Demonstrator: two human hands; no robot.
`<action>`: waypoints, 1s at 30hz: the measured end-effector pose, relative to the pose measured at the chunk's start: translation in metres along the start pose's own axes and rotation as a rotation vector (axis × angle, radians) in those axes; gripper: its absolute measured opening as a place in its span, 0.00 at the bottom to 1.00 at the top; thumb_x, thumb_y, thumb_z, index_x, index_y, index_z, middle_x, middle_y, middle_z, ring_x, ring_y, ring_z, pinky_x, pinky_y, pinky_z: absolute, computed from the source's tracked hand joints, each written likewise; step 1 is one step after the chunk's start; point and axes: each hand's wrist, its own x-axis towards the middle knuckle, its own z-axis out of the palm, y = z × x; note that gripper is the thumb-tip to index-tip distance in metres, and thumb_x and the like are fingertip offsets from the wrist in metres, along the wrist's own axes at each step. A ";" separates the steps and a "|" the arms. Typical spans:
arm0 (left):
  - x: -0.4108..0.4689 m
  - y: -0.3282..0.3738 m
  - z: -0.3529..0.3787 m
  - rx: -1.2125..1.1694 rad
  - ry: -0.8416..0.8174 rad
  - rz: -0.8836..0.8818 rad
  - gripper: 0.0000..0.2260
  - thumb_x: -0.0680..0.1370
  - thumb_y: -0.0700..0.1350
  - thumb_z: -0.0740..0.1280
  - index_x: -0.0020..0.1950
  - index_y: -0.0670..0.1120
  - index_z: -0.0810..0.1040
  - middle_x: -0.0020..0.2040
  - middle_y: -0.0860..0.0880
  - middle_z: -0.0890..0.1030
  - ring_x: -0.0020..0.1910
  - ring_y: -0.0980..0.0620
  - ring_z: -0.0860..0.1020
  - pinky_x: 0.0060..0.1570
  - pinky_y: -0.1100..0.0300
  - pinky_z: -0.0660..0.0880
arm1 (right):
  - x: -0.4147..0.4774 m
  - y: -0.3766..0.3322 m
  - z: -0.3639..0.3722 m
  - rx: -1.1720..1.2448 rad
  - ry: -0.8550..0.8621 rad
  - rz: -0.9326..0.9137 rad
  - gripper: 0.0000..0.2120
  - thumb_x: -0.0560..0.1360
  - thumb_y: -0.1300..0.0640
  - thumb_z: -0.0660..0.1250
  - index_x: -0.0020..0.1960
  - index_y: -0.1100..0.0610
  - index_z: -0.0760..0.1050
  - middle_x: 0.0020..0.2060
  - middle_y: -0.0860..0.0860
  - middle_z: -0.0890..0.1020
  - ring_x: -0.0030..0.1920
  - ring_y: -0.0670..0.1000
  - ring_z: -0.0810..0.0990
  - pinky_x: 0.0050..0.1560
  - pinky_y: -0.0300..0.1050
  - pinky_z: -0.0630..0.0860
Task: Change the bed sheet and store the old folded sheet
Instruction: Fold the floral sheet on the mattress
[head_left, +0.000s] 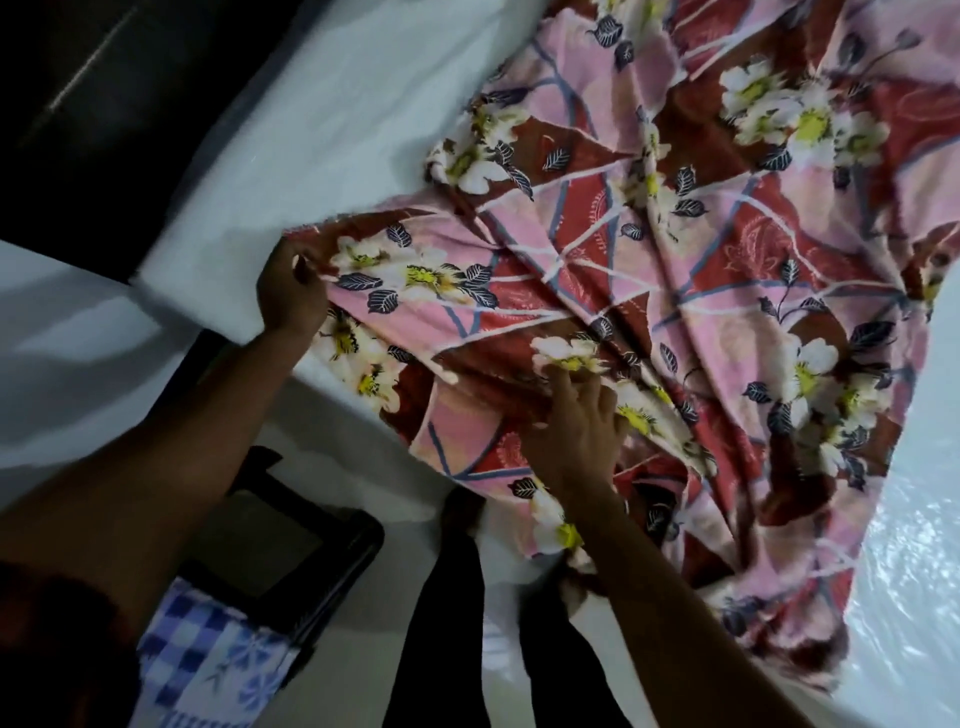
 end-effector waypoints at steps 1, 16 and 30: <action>-0.002 -0.006 -0.005 0.011 -0.014 0.027 0.13 0.73 0.35 0.57 0.50 0.42 0.80 0.53 0.43 0.83 0.54 0.45 0.79 0.55 0.56 0.73 | -0.002 0.006 0.002 0.009 -0.038 0.010 0.24 0.67 0.54 0.69 0.64 0.49 0.73 0.55 0.53 0.77 0.56 0.60 0.76 0.52 0.56 0.73; -0.036 -0.061 -0.070 0.377 0.139 -0.254 0.21 0.74 0.42 0.59 0.67 0.47 0.76 0.69 0.38 0.71 0.68 0.36 0.70 0.64 0.46 0.69 | -0.110 -0.034 0.046 0.122 -0.260 -0.493 0.22 0.73 0.62 0.68 0.66 0.53 0.74 0.59 0.54 0.81 0.46 0.60 0.84 0.39 0.54 0.82; -0.100 -0.025 -0.043 0.276 -0.030 -0.386 0.37 0.79 0.59 0.62 0.80 0.41 0.52 0.76 0.37 0.64 0.71 0.36 0.68 0.68 0.46 0.69 | -0.128 0.122 0.030 -0.089 0.139 -0.035 0.32 0.64 0.42 0.72 0.67 0.47 0.74 0.62 0.53 0.73 0.59 0.59 0.71 0.53 0.55 0.69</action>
